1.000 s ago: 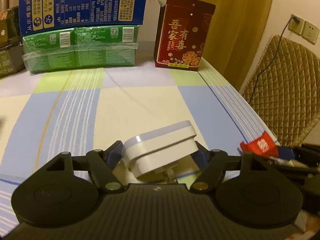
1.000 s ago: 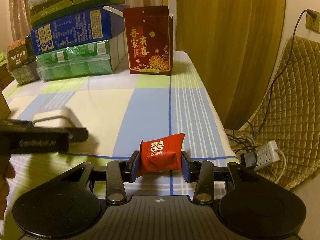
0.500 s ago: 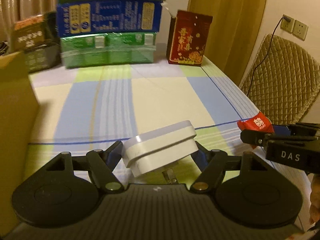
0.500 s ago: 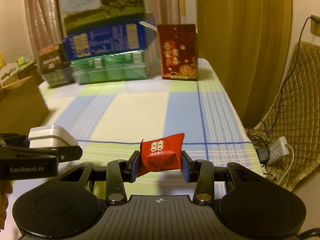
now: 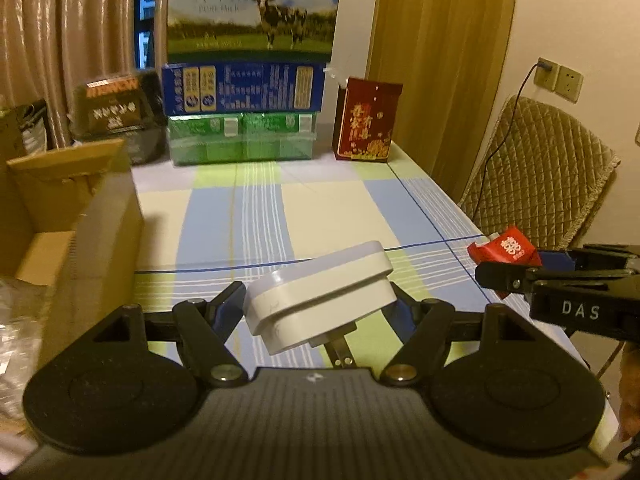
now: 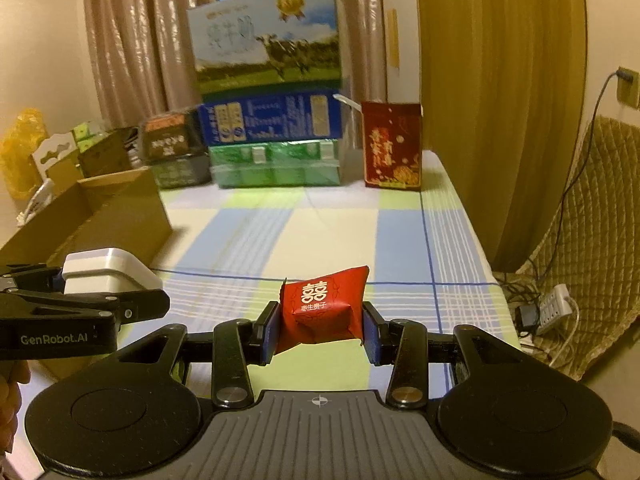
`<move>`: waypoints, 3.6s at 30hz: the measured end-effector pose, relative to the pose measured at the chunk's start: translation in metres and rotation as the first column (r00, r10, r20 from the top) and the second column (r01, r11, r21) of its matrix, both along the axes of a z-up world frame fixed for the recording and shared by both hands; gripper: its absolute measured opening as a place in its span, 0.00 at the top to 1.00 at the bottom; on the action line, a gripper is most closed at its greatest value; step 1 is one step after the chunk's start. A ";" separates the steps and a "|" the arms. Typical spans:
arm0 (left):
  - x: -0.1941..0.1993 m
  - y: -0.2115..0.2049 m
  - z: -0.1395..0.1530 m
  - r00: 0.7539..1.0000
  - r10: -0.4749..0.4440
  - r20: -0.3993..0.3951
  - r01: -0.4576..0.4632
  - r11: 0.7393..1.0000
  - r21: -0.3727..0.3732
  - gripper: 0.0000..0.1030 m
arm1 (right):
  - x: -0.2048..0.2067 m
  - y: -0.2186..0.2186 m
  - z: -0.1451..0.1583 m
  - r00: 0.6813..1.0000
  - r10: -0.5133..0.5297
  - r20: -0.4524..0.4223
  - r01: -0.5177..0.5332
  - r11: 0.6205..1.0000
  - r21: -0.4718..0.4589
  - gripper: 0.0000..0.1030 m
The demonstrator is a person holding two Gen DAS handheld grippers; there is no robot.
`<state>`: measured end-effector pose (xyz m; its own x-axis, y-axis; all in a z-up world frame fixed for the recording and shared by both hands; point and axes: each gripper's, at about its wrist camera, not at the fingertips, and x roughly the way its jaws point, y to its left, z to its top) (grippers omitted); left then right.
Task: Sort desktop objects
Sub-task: 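Carry the charger plug and red candy over the cardboard box, then open both tools to drop the plug and candy into the box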
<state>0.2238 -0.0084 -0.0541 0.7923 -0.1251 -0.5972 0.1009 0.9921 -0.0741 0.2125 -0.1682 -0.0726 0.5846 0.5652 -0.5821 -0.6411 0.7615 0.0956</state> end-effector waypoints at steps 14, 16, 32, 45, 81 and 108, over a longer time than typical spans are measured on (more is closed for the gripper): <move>-0.061 0.027 0.036 0.999 0.047 0.008 -0.047 0.999 -0.025 0.32 | -0.055 0.004 0.029 0.998 0.058 0.018 -0.058 0.998 0.010 0.62; -0.069 0.030 0.040 0.999 0.052 0.013 -0.051 0.998 -0.020 0.32 | -0.061 0.006 0.032 0.998 0.067 0.021 -0.067 0.998 0.013 0.62; -0.114 0.082 0.067 0.992 0.118 0.040 -0.118 0.993 -0.005 0.32 | -0.095 0.060 0.051 0.977 0.210 0.032 -0.211 0.977 0.019 0.62; -0.080 0.211 0.078 0.978 0.208 0.017 -0.209 0.971 0.120 0.32 | -0.082 0.215 0.060 0.919 0.392 0.028 -0.393 0.919 0.027 0.62; -0.086 0.231 0.056 0.957 0.284 -0.057 -0.279 0.957 0.084 0.01 | -0.077 0.234 0.064 0.936 0.346 -0.066 -0.339 0.936 0.097 0.02; -0.224 0.186 0.111 0.896 0.443 -0.022 -0.443 0.896 0.004 0.01 | -0.223 0.123 0.075 0.918 0.394 -0.033 -0.395 0.918 -0.029 0.02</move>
<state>-0.0002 0.1775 0.0567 0.7527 0.2354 -0.6149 -0.3512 0.9335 -0.0725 -0.0101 -0.0453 0.0028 0.3023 0.7266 -0.6170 -0.8880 0.4500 0.0949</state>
